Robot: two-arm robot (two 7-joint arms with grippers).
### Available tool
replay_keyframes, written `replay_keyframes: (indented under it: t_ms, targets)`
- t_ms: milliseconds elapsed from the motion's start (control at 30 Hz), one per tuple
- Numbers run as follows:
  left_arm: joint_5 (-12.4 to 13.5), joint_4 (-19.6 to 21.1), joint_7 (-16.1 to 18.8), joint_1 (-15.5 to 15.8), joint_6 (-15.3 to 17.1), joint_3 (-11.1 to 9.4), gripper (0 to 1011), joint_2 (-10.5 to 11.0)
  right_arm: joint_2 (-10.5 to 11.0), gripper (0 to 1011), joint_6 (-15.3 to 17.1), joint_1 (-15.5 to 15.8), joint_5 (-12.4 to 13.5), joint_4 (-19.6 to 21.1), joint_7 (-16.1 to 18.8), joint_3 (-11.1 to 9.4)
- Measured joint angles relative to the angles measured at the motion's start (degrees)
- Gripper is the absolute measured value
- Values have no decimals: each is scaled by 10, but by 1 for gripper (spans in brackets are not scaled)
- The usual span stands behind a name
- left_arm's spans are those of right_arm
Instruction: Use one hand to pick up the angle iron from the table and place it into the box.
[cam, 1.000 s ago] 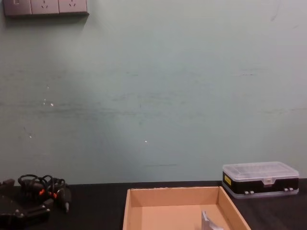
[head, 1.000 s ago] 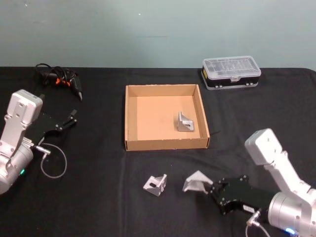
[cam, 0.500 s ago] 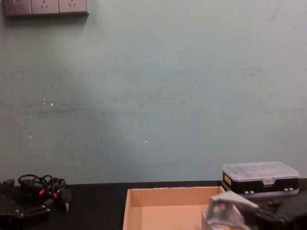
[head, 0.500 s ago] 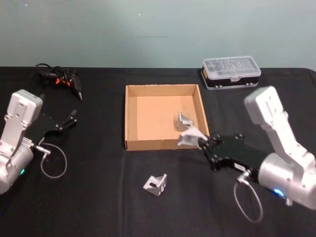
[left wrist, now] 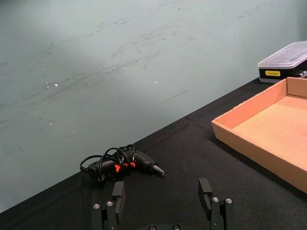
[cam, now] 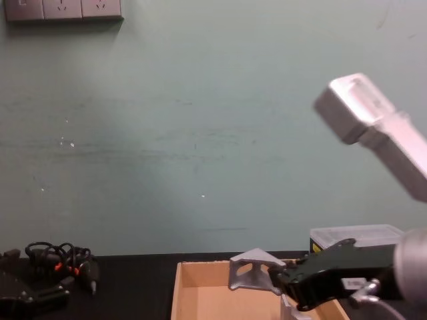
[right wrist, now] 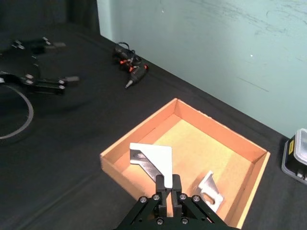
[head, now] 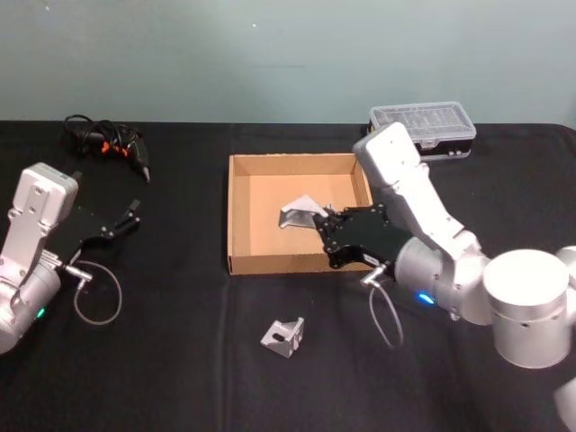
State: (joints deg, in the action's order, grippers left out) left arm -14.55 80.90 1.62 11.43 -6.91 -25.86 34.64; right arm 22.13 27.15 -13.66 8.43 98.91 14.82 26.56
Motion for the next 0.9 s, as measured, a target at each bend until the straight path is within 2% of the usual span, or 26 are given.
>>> replay_keyframes:
  t_ms: [100,433,733,900]
  targets:
    - [0,0,0,0,0,0,1000,0,-21,65,2,-28,-24,-38,-6,17]
    - [0,0,0,0,0,0,1000,0,-67,65,4,-79,-66,-125,-16,42]
    - [0,0,0,0,0,0,1000,0,-97,65,0,-106,-90,-188,-18,46]
    - [0,0,0,0,0,0,1000,0,-107,65,-2,-113,-96,-208,-18,44]
